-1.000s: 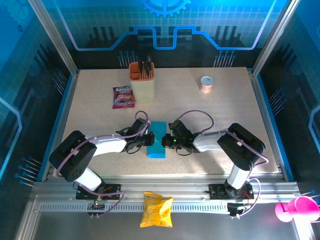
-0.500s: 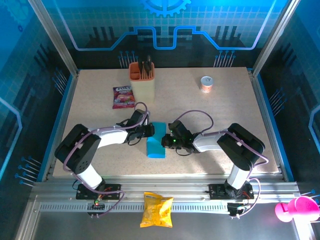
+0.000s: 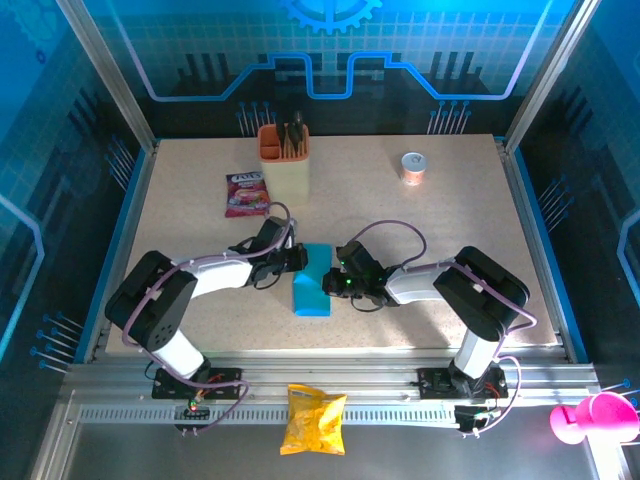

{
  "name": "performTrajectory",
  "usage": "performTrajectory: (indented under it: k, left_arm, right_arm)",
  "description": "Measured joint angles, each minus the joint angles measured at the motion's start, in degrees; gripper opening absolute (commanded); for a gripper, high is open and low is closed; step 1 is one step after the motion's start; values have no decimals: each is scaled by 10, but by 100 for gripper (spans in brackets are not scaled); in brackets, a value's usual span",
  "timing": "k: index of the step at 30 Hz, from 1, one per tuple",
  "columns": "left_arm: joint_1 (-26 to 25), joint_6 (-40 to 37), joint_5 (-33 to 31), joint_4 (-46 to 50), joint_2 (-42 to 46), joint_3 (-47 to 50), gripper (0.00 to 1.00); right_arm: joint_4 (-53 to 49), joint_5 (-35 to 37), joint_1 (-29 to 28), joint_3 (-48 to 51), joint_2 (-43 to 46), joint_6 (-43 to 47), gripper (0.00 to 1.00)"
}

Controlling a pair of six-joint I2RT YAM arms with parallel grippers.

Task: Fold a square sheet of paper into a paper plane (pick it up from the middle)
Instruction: First fold in half a square sheet of paper at the center of the table.

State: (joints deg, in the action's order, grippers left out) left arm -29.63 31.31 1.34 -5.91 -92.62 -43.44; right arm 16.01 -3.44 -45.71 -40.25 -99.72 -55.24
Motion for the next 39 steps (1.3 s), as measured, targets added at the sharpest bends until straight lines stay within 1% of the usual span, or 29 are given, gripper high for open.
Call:
performTrajectory:
  k: [5,14,20,23,28,33,39]
  left_arm:
    - [10,0,0,-2,-11,-36,11]
    - [30,1,1,-10,-91,-41,9]
    - [33,1,3,-18,-86,-40,10]
    - [33,2,8,-8,-48,-27,11]
    - [18,2,17,13,64,0,11]
    - [-28,6,22,22,143,48,12]
    - [-86,33,21,31,172,132,13]
  right_arm:
    - [0,0,0,-3,-3,0,0]
    - [0,0,-2,-4,-3,0,0]
    - [1,4,-4,-4,-3,2,0]
    - [-1,5,-4,-5,-3,5,0]
    - [-19,9,-5,-14,-3,17,0]
    - [-39,15,-8,-25,-3,29,0]
    - [-43,15,-8,-26,-4,34,0]
